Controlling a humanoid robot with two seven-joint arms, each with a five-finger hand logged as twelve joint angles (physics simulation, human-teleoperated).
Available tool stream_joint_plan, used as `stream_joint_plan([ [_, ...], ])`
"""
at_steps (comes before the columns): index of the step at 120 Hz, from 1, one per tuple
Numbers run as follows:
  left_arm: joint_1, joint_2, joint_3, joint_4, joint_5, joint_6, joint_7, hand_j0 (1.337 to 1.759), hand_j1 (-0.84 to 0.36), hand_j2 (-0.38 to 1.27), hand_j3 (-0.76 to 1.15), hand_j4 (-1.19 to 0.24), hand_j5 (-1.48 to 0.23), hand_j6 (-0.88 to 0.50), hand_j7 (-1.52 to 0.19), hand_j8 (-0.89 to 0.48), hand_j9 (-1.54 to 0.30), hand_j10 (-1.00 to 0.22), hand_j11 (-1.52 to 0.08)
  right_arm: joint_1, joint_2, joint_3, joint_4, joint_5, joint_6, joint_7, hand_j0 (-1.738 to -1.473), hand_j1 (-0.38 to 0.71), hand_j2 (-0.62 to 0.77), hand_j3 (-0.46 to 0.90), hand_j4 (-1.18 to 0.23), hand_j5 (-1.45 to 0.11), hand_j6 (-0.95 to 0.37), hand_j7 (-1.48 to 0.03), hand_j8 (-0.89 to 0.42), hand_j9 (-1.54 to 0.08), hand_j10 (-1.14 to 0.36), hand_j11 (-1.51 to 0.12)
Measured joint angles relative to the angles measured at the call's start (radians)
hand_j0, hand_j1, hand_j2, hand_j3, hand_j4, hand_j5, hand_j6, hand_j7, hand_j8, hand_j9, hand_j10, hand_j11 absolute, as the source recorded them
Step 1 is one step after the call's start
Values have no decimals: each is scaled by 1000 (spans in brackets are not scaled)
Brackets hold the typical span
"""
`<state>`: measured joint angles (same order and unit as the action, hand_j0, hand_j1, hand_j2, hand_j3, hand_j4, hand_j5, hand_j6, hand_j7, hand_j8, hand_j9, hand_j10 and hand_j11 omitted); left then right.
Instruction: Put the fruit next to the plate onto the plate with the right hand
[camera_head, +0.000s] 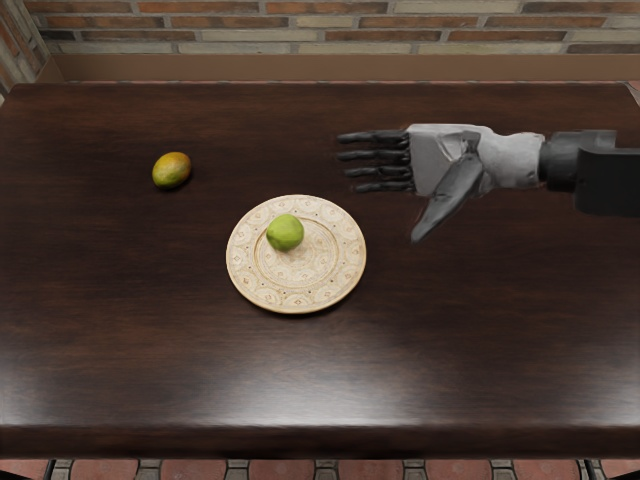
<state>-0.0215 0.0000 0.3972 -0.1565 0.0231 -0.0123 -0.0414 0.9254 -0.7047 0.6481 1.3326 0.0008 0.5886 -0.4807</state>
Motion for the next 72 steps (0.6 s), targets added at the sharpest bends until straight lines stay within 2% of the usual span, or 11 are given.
stream_joint_plan([
  [10,0,0,0,0,0,0,0,1658,69,47,0,-234,-304,-234,-304,-234,-304,-234,-304,-29,-67,1,-30,98,12,-37,-1658,-296,-7,0,-45,-59,-46,-59,-44,-59,-45,-59],
  [22,0,0,0,0,0,0,0,1658,69,47,0,-234,-304,-234,-304,-234,-304,-234,-304,-63,-141,-1,-59,169,19,-57,-1658,-299,-7,0,-42,-55,-42,-55,-41,-55,-42,-55],
  [40,0,0,0,0,0,0,0,1658,69,47,0,-234,-304,-234,-304,-234,-304,-234,-304,-104,-220,-4,-89,233,22,-65,-1658,-301,-7,0,-39,-52,-38,-52,-38,-52,-39,-52],
  [72,0,0,0,0,0,0,0,1658,69,47,0,-234,-304,-234,-304,-234,-304,-234,-304,-132,-256,-4,-85,268,23,-66,-1658,-303,-7,0,-36,-50,-35,-50,-36,-50,-37,-50],
])
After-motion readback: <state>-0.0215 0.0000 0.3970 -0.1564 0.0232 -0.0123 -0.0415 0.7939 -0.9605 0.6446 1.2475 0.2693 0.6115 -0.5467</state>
